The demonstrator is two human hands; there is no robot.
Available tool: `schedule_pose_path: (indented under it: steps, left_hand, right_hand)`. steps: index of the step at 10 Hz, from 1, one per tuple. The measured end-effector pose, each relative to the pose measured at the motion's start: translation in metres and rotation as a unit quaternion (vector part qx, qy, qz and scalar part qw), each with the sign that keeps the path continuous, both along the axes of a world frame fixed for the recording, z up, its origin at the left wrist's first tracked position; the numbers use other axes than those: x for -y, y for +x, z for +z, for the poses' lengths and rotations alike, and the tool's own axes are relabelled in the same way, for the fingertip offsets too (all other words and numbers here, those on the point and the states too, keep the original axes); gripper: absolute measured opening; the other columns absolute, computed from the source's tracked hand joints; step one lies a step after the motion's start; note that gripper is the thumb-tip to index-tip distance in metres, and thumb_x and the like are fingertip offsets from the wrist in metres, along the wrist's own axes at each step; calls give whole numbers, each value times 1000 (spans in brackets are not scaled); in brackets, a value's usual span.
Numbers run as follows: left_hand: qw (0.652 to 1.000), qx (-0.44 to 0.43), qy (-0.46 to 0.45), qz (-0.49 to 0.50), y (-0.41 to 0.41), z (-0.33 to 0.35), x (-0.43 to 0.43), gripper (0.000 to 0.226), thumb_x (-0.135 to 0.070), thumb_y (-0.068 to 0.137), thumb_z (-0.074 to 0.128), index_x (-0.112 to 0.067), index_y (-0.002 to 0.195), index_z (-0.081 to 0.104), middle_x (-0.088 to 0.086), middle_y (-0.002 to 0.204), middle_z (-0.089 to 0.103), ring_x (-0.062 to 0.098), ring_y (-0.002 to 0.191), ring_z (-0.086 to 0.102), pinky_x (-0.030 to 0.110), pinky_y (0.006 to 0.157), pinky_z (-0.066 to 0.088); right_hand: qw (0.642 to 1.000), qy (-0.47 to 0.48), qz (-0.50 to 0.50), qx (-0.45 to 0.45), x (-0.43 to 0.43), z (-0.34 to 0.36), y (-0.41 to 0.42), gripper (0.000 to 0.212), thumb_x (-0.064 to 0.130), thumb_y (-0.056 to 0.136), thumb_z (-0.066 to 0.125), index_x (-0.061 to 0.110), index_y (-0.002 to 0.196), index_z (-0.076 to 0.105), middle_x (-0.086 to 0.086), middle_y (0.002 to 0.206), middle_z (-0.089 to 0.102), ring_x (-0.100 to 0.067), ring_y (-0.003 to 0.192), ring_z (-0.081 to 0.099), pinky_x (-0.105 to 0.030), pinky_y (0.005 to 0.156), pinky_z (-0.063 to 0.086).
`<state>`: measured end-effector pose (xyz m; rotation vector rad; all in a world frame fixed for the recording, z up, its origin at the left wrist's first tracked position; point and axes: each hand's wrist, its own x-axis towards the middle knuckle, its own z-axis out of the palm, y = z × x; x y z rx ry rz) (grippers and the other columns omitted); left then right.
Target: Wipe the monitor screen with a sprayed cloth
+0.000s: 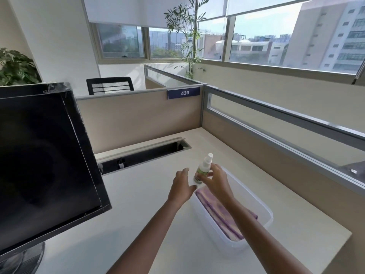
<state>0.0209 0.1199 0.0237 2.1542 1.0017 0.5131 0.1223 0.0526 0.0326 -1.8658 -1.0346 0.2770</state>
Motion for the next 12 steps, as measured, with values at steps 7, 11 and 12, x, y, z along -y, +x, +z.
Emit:
schedule_pose_path:
  steps: [7, 11, 12]
  left_hand:
    - [992, -94, -78, -27, -3, -22, -13, 54, -16, 86, 58, -4, 134, 35, 15, 140, 46, 26, 128, 43, 27, 95, 37]
    - [992, -89, -84, -10, -23, -30, -4, 61, -25, 89, 55, -8, 141, 26, 9, 148, 34, 23, 135, 35, 29, 105, 30]
    - [994, -90, -54, 19, -41, -29, -1, 61, -29, 92, 49, -10, 143, 21, 8, 152, 27, 21, 138, 30, 31, 109, 27]
  right_hand:
    - [970, -209, 100, 66, -34, -63, 14, 35, 10, 87, 51, 5, 120, 43, -17, 110, 63, -32, 99, 61, -41, 85, 50]
    - [976, -188, 101, 44, -25, -66, 13, 56, -1, 81, 57, 10, 132, 36, -16, 127, 49, -31, 105, 56, -46, 88, 50]
    - [992, -120, 39, 32, -18, -57, 16, 56, -11, 79, 49, 10, 131, 41, -18, 127, 49, -29, 110, 54, -38, 93, 46]
